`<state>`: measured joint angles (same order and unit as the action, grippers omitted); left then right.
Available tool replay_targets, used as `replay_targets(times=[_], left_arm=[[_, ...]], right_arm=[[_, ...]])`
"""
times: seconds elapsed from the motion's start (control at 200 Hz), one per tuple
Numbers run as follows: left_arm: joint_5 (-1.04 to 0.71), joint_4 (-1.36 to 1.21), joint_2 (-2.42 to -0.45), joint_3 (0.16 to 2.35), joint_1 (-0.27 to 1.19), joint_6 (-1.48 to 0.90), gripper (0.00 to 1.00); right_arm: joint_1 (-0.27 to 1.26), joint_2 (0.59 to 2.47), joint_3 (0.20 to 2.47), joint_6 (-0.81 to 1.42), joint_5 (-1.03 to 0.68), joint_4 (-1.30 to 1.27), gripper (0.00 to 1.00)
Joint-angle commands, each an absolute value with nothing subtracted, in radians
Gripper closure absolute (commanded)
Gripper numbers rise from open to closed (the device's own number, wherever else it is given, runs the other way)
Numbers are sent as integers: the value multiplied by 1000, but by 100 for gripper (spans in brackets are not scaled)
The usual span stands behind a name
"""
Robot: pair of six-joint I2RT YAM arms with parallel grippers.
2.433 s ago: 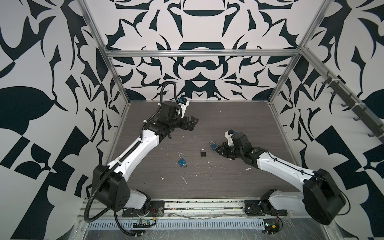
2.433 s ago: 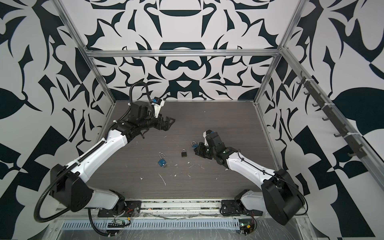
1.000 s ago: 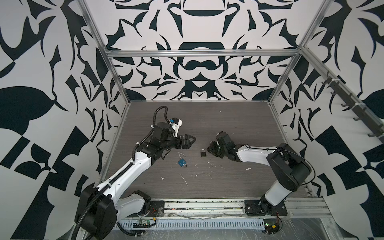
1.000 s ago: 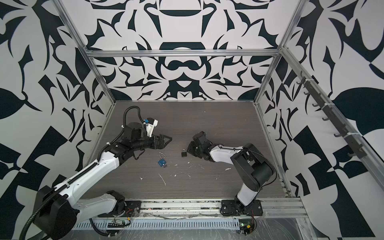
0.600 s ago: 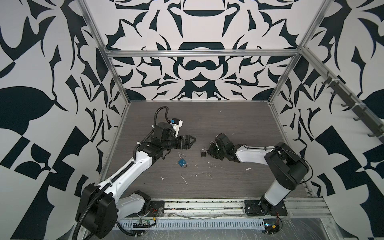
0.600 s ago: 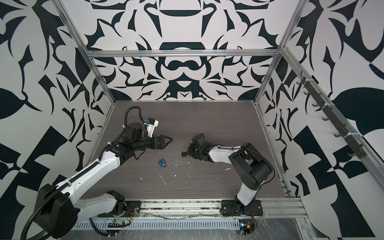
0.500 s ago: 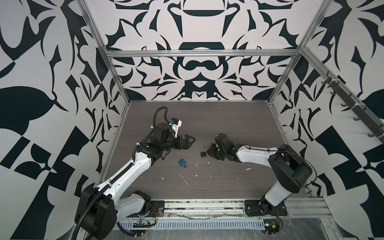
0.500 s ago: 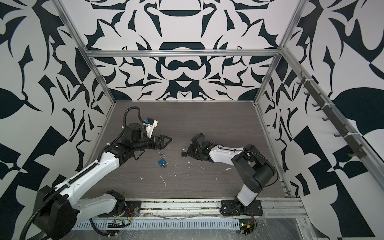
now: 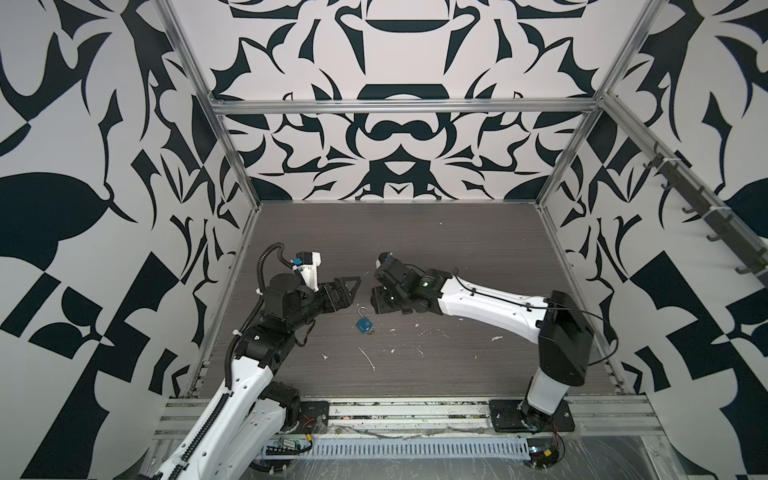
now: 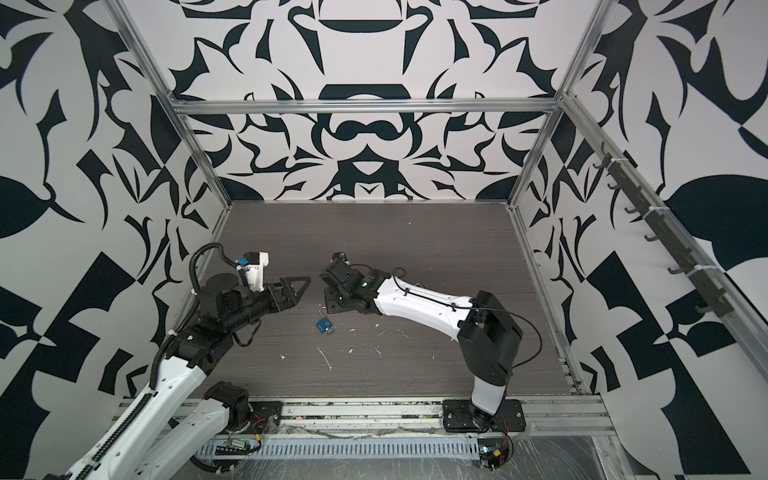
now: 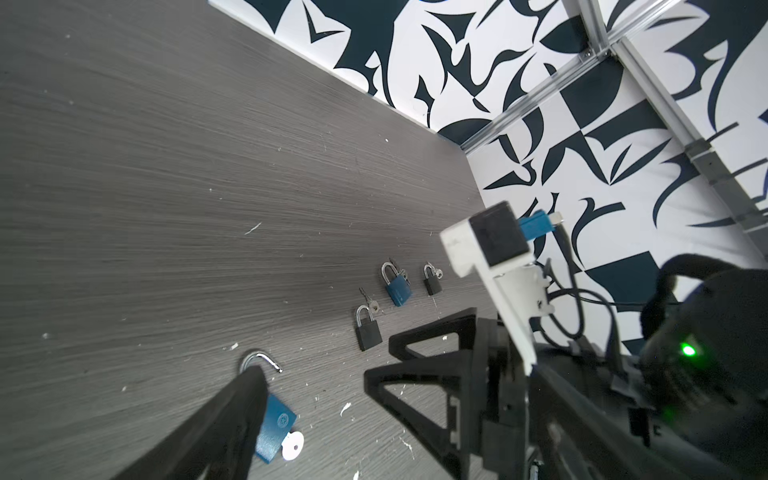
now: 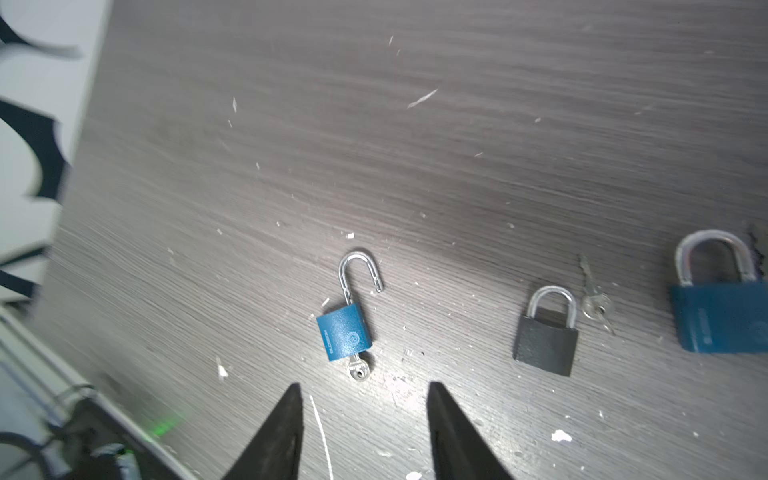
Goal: Lock with the key
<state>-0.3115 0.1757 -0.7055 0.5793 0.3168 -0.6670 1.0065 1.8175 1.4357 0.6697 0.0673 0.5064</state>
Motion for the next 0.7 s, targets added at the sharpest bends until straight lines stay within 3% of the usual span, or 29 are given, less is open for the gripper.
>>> replay_targets(times=[0.0,0.315,0.695], left_arm=[[-391,190,-664,527,268,-745,0],[-457,75,-532,377,206,-929,0],[-473,78,-485,332,151,-956,1]], right_arm=[[1038,1903,1545,561,93,677,47],[1070,2062,1708,467,31,761,42],[1071,2158,1784,453,3,786,38]])
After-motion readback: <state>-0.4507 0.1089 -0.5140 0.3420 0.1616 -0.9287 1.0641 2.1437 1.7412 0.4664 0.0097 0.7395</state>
